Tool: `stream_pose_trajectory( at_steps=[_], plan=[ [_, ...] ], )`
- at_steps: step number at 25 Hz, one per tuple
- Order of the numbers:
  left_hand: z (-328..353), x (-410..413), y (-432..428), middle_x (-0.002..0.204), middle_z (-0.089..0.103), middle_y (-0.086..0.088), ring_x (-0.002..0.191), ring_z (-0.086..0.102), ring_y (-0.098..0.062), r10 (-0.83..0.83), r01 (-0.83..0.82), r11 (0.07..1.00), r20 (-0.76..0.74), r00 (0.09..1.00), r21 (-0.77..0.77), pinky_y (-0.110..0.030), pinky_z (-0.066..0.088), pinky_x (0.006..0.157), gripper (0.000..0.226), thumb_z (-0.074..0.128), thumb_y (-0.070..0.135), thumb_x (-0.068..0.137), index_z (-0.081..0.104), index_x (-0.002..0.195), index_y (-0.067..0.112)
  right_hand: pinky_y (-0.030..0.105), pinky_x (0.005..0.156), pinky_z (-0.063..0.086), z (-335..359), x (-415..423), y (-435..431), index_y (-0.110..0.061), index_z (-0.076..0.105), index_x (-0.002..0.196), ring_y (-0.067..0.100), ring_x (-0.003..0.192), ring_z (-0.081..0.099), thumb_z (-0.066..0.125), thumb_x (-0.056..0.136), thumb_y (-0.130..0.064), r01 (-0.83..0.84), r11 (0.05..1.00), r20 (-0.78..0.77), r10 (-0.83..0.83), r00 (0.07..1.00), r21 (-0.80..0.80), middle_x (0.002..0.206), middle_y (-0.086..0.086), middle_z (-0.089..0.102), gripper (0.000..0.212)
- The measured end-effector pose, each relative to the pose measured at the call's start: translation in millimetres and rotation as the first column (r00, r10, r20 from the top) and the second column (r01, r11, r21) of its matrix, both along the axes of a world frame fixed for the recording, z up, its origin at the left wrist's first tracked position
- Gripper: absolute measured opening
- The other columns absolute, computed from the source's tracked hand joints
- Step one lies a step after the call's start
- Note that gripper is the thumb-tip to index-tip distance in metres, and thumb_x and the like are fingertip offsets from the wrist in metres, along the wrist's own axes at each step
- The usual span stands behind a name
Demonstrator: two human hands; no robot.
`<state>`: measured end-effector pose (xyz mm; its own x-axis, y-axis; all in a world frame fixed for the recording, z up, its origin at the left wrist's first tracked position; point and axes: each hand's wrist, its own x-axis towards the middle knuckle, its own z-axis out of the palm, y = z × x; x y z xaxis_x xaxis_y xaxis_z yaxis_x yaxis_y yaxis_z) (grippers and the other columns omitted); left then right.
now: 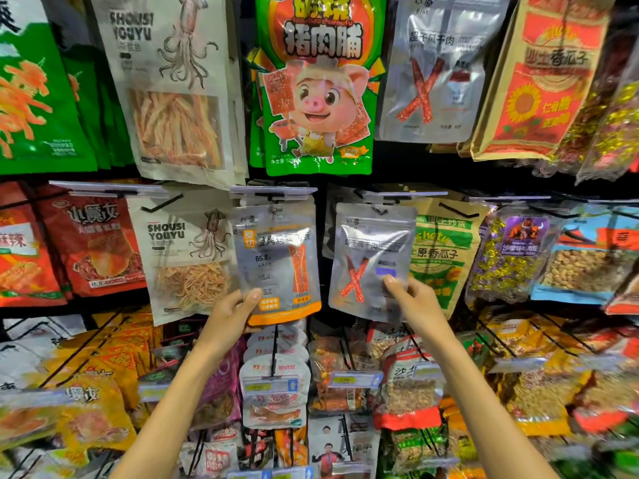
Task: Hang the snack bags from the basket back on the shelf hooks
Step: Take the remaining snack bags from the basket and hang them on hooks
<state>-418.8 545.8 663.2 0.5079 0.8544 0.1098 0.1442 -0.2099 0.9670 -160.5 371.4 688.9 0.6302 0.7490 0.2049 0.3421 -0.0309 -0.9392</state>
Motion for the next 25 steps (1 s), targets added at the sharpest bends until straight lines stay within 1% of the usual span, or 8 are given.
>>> stream_pose_trajectory(
  at_steps=[2,5,8,10,15,18,22,25],
  plan=[
    [-7,-5,1,0.103,0.064,-0.008,0.087,0.070,-0.018,-0.052,0.051,0.999,-0.092,0.994,-0.012,-0.021,0.054,0.066,0.025,0.052,0.032,0.100,0.062,0.111,0.012,0.035,0.076,0.050,-3,1,-9,-0.009,0.068,0.099,0.020,0.085,0.063,0.056,0.097,-0.043,0.016,0.998,0.079,-0.012,0.997,-0.058,0.096,0.008,0.068,0.035],
    [-12,-15,5,0.098,0.065,-0.006,0.088,0.064,-0.024,0.017,0.103,0.967,-0.462,0.887,0.234,-0.032,0.044,0.067,0.020,0.050,0.037,0.101,0.058,0.110,0.021,0.046,0.079,0.055,-7,5,-24,-0.022,0.066,0.096,0.016,0.085,0.067,0.058,0.096,-0.042,0.108,0.984,0.235,-0.074,0.969,-0.139,0.093,-0.002,0.070,0.021],
    [-8,-22,0,0.091,0.063,0.000,0.073,0.061,-0.020,0.109,0.160,0.932,-0.672,0.732,0.326,-0.036,0.047,0.062,0.031,0.048,0.043,0.100,0.052,0.121,0.021,0.033,0.077,0.053,-7,7,-42,-0.019,0.062,0.116,0.013,0.100,0.064,0.056,0.097,-0.046,0.244,0.926,0.554,-0.047,0.831,-0.288,0.110,-0.005,0.067,0.034],
    [-1,-24,-8,0.089,0.060,0.000,0.067,0.057,-0.018,0.174,0.235,0.901,-0.801,0.573,0.364,-0.035,0.049,0.058,0.041,0.047,0.046,0.100,0.047,0.129,0.017,0.039,0.087,0.052,-4,9,-53,-0.016,0.053,0.135,0.024,0.116,0.057,0.052,0.098,-0.048,0.298,0.869,0.684,0.061,0.727,-0.395,0.127,0.004,0.059,0.049],
    [10,-9,-58,0.106,0.062,-0.009,0.103,0.060,-0.032,0.352,0.266,0.835,-0.840,0.413,0.481,-0.042,0.053,0.082,0.043,0.044,0.052,0.098,0.050,0.119,0.015,0.045,0.098,0.045,4,13,-99,-0.017,0.035,0.148,0.035,0.134,0.039,0.045,0.099,-0.053,0.424,0.703,0.764,0.266,0.588,-0.571,0.147,0.012,0.040,0.061],
    [18,12,-103,0.113,0.061,-0.011,0.109,0.057,-0.034,0.337,0.296,0.825,-0.840,0.425,0.481,-0.044,0.051,0.087,0.041,0.041,0.054,0.098,0.048,0.109,0.015,0.045,0.099,0.044,2,21,-141,-0.017,0.037,0.147,0.035,0.133,0.040,0.045,0.099,-0.054,0.441,0.681,0.770,0.294,0.566,-0.585,0.148,0.012,0.038,0.061],
    [24,51,-181,0.127,0.057,-0.011,0.119,0.051,-0.033,0.396,0.343,0.750,-0.800,0.450,0.565,-0.042,0.047,0.088,0.049,0.042,0.054,0.098,0.045,0.130,0.017,0.045,0.100,0.043,-3,33,-216,-0.015,0.039,0.143,0.035,0.132,0.041,0.047,0.098,-0.053,0.433,0.678,0.766,0.315,0.560,-0.595,0.145,0.014,0.039,0.059],
    [17,83,-240,0.128,0.057,-0.014,0.120,0.052,-0.035,0.406,0.399,0.699,-0.789,0.461,0.593,-0.041,0.046,0.091,0.051,0.045,0.054,0.097,0.048,0.130,0.015,0.045,0.104,0.038,-7,42,-280,-0.017,0.037,0.145,0.033,0.137,0.035,0.049,0.097,-0.051,0.427,0.681,0.758,0.298,0.580,-0.595,0.146,0.013,0.039,0.060]
  ],
)
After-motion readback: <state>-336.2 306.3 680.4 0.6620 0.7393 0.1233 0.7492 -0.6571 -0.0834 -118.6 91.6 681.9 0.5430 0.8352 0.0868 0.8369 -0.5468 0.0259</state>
